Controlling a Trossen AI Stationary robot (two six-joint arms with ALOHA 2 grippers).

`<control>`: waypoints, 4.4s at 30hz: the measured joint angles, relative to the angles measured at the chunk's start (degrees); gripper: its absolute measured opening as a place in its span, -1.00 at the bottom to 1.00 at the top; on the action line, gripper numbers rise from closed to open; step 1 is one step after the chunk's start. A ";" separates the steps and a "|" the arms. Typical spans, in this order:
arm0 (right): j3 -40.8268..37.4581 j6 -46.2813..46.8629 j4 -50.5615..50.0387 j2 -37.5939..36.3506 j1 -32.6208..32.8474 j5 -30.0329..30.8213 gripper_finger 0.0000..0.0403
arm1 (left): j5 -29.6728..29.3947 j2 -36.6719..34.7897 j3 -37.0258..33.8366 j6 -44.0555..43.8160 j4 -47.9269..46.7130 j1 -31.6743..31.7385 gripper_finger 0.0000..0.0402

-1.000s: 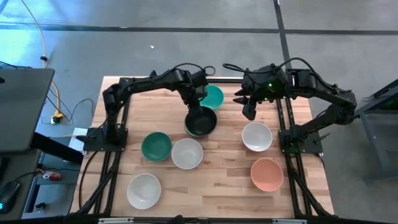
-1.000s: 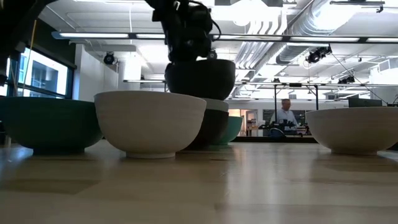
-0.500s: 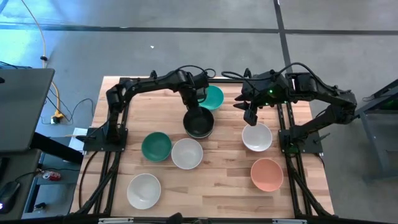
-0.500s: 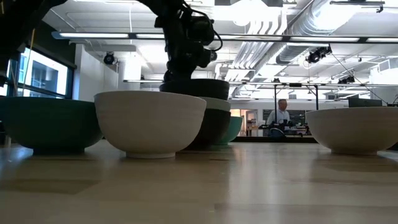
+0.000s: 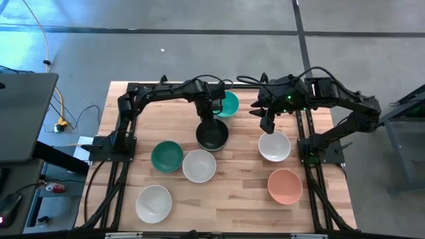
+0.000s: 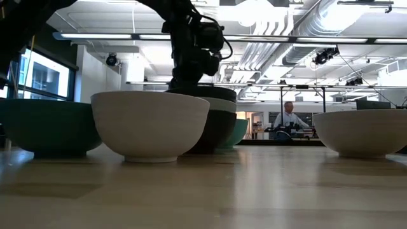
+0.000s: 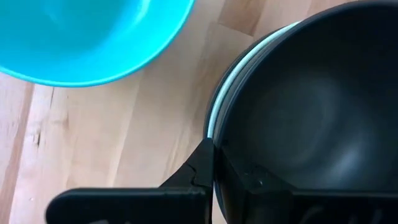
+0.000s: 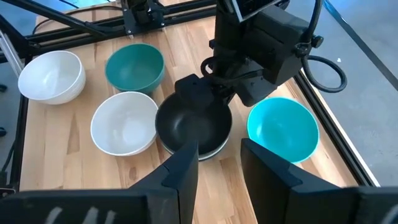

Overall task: Nest bowls inside each other
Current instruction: Stack the black bowl on top of the light green bowl, then stack the light blue bowl on top of the black bowl

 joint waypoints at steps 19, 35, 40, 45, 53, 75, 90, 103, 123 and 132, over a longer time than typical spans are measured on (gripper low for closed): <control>0.00 -0.20 -0.43 0.00 0.00 -0.02 -0.43 | -0.31 -0.08 2.02 0.05 -1.01 -0.22 -0.62; -0.15 7.82 -7.01 -0.02 -0.02 7.14 -0.43 | -11.38 -0.17 8.22 3.37 2.72 6.15 -0.31; -0.15 10.26 -6.99 -0.02 0.40 6.97 -0.43 | -3.51 0.80 8.22 -2.97 4.23 12.92 -0.31; -0.15 10.51 -6.25 -0.02 1.46 7.13 -0.43 | 0.78 2.84 8.22 -8.81 3.72 17.46 -0.31; -0.15 10.14 -4.23 0.01 1.49 7.19 -0.43 | 5.82 6.99 8.66 -13.02 5.31 17.04 -0.31; -0.15 10.10 -4.76 0.09 4.10 6.32 -0.43 | 0.22 13.44 16.79 -11.95 0.19 14.44 -0.32; -0.15 10.48 -4.78 0.09 4.13 6.34 -0.43 | 0.56 13.44 16.79 -11.47 0.23 14.43 -0.50; -0.15 10.49 -4.74 0.09 4.13 6.36 -0.43 | 1.65 14.10 16.79 -11.51 -0.85 13.90 -0.41; -0.13 9.99 -4.84 0.09 4.13 6.36 -0.43 | 3.85 15.43 16.76 -10.65 -0.48 14.39 -0.96; -0.13 9.72 -4.89 0.09 4.13 6.36 -0.43 | 3.00 15.43 17.60 -10.43 -0.70 15.13 -0.98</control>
